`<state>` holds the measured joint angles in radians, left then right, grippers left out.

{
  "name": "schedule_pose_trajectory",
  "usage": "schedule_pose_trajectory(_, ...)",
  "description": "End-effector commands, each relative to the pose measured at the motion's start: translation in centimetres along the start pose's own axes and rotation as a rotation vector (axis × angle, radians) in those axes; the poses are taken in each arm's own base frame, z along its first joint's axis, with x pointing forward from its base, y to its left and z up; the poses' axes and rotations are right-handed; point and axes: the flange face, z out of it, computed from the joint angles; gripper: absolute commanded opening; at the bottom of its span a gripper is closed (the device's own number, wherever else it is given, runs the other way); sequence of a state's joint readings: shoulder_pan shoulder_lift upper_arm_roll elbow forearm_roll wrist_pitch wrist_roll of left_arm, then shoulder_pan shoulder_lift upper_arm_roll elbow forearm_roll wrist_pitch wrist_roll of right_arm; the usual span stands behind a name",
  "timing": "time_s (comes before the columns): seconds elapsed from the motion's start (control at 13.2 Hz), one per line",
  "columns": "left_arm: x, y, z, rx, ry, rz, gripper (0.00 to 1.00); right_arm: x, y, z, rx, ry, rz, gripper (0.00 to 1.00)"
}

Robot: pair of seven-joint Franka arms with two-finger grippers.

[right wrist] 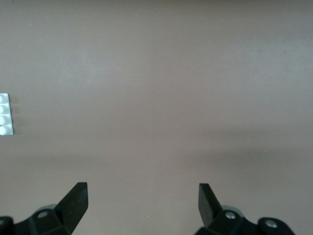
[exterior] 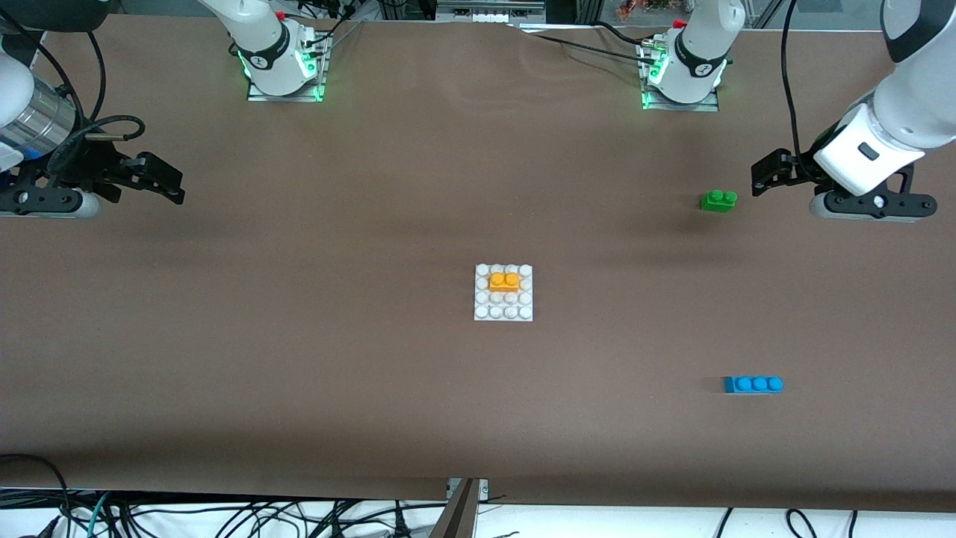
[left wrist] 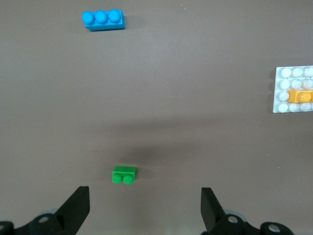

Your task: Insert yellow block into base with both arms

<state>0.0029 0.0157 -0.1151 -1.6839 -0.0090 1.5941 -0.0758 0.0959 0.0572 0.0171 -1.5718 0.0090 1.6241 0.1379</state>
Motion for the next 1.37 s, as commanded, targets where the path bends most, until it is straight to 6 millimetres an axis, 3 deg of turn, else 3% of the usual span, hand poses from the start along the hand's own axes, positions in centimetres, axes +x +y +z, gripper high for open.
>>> schedule_pose_trajectory(0.0,0.28,-0.45,-0.4,-0.017,0.019,0.002,1.0,0.09,-0.21,-0.62,0.016,0.006,-0.011,1.0)
schedule_pose_trajectory(1.29,0.36,-0.78,-0.75,-0.013,-0.001,0.002,1.0,0.1,-0.21,-0.77,0.017,0.009,-0.011,1.0)
